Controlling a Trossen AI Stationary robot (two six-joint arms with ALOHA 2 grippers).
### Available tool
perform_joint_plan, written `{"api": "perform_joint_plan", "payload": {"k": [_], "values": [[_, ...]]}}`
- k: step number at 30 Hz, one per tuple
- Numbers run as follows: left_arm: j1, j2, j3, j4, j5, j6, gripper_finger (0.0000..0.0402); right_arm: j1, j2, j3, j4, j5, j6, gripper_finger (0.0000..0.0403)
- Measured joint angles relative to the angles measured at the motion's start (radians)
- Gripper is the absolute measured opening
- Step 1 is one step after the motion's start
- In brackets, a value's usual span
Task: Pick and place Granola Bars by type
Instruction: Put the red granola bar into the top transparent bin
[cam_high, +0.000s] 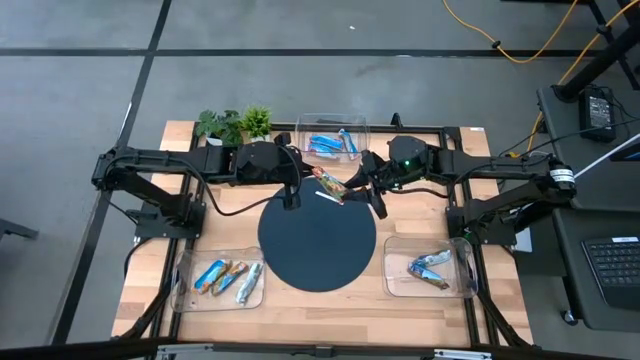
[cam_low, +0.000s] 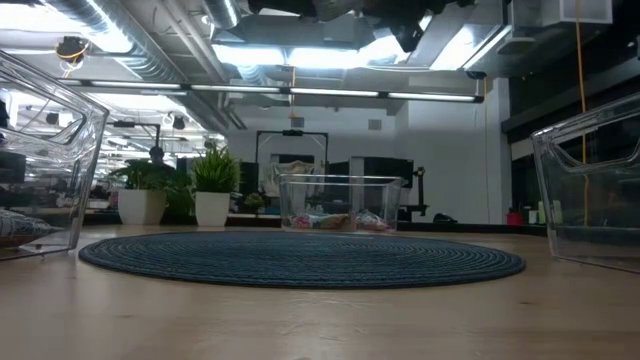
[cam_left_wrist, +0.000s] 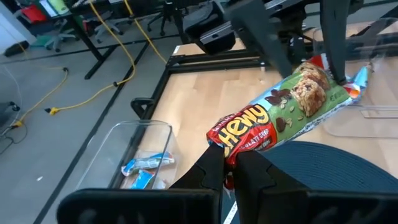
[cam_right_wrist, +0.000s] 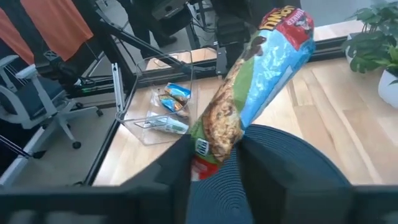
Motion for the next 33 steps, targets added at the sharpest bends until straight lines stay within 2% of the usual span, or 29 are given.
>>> {"api": "perform_joint_plan", "payload": {"k": [6, 8, 14, 18, 25, 29, 33], "values": [[0.0, 0.0, 0.0, 0.0, -0.034, 0.0, 0.0012, -0.001, 0.0, 0.0, 0.005, 0.004, -0.041, 0.0035], [0.0, 0.0, 0.0, 0.0, -0.035, 0.0, 0.0019, -0.003, 0.0, 0.0, 0.013, 0.004, -0.043, 0.0016], [-0.001, 0.0, 0.01, -0.017, -0.065, 0.007, 0.0054, -0.004, 0.0, 0.004, 0.031, 0.045, -0.041, 0.0028], [-0.002, -0.002, 0.099, -0.111, -0.069, 0.036, 0.0098, -0.018, 0.0, 0.013, 0.03, 0.053, -0.041, 0.0012], [-0.002, -0.005, 0.245, -0.213, -0.077, 0.027, 0.0172, -0.045, 0.0, 0.04, -0.02, 0.053, -0.044, 0.0019], [-0.002, -0.004, 0.246, -0.235, -0.075, -0.018, 0.0192, -0.05, 0.0, 0.063, -0.073, 0.068, -0.084, 0.001], [-0.002, -0.004, 0.232, -0.27, -0.075, -0.079, 0.0195, -0.05, 0.0, 0.109, -0.196, 0.144, -0.128, 0.0011]]}}
